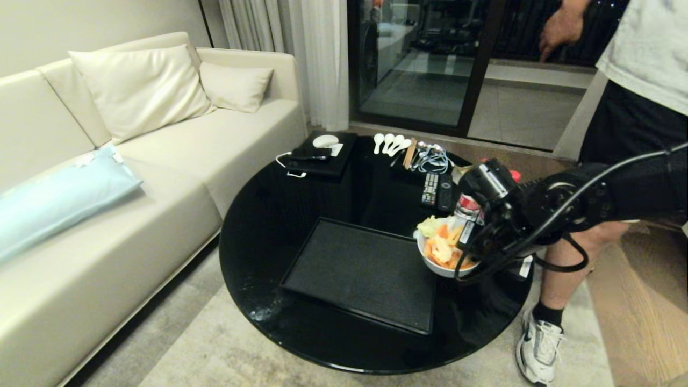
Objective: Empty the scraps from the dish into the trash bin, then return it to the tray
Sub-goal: Move the bowl over the trash can
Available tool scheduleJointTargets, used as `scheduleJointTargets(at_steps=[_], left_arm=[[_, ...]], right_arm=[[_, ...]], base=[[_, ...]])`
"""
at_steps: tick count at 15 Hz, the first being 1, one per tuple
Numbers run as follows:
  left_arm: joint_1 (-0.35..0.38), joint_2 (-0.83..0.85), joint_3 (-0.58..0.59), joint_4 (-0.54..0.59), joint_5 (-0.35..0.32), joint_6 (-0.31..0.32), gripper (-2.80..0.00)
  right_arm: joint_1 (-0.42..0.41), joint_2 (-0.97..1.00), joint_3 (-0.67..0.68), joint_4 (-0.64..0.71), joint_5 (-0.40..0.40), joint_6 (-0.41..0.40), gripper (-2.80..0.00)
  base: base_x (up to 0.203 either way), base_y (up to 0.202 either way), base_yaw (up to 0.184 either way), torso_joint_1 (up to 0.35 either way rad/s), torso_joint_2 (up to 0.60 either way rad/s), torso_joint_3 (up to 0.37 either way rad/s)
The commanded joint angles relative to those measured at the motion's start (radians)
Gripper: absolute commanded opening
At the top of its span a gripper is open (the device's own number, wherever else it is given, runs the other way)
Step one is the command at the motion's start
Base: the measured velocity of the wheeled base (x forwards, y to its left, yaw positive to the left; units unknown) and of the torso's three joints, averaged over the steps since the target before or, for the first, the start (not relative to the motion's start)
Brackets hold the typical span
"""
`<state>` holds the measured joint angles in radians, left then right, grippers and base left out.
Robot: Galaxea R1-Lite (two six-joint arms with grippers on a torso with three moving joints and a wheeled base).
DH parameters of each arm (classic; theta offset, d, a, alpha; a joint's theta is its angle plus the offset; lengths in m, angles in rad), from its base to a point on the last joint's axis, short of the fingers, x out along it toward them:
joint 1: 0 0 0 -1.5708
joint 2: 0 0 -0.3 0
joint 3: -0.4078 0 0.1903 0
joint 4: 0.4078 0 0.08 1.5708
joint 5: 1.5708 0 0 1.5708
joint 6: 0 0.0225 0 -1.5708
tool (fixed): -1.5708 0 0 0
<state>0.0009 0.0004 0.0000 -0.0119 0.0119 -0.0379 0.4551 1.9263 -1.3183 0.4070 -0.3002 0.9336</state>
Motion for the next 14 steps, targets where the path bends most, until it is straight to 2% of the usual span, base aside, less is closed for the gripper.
scheduleJointTargets(at_steps=[1,7,14], left_arm=[[0.001,0.0,0.0,0.0,0.0,0.0,-2.8],[0.001,0.0,0.0,0.0,0.0,0.0,-2.8],[0.001,0.0,0.0,0.0,0.0,0.0,-2.8]], right_arm=[[-0.004,-0.104,0.083,-0.013,-0.001,0.004,-2.8],[-0.004,-0.256,0.27,-0.06,-0.003,0.001,-2.8],[-0.006,-0.384,0.389,-0.056,-0.005,-0.004,-2.8]], base=[[0.0,0.0,0.0,0.0,0.0,0.0],[0.0,0.0,0.0,0.0,0.0,0.0],[0.0,0.0,0.0,0.0,0.0,0.0]])
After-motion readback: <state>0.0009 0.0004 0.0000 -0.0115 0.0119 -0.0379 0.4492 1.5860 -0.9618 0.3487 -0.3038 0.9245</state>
